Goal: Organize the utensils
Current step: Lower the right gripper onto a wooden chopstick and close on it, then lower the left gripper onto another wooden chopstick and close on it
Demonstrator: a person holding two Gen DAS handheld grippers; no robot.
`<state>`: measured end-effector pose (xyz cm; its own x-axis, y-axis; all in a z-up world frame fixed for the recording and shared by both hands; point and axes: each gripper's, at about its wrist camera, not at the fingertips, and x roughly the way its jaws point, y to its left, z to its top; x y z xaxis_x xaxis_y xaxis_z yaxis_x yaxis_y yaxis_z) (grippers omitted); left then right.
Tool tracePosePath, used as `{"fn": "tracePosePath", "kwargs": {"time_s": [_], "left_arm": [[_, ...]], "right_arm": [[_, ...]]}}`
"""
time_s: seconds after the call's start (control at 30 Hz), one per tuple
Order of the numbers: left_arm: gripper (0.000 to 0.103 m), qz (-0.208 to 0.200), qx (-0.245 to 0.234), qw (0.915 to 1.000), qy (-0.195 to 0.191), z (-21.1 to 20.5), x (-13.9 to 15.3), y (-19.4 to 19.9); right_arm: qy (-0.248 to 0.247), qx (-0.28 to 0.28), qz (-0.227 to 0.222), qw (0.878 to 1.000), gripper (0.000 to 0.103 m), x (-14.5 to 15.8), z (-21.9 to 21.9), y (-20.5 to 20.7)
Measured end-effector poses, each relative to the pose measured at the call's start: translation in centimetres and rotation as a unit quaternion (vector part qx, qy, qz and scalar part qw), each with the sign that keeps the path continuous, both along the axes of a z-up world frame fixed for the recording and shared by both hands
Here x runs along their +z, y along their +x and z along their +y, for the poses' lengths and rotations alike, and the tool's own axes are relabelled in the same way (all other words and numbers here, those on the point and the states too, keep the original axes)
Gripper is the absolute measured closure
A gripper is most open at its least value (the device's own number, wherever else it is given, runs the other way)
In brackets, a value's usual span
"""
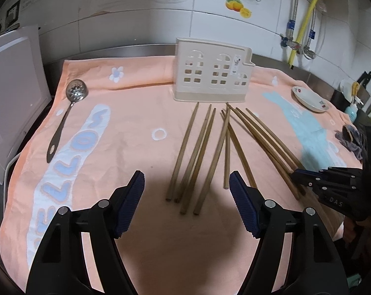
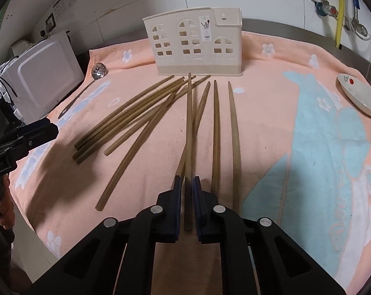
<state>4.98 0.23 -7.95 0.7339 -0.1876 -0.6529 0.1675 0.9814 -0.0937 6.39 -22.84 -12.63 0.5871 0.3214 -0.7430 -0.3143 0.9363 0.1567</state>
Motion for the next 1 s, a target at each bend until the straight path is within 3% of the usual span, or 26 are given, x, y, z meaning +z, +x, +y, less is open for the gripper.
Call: {"fn": "tracePosePath", "kwargs": {"time_s": [0.43, 1.0], "left_arm": [[0.062, 0.02, -0.077, 0.9968, 0.01, -2.6, -1.4, 2.9], [0.072, 0.061, -0.114, 0.9916, 0.009, -3.1, -4.3, 5.3]], "right_arm": [[-0.004, -0.003, 0.001, 1.0, 0.096, -0.4, -0.1, 0.2], [-0.003, -0.004, 0.001, 1.0, 0.096, -0.4, -0.1, 0.2]]}}
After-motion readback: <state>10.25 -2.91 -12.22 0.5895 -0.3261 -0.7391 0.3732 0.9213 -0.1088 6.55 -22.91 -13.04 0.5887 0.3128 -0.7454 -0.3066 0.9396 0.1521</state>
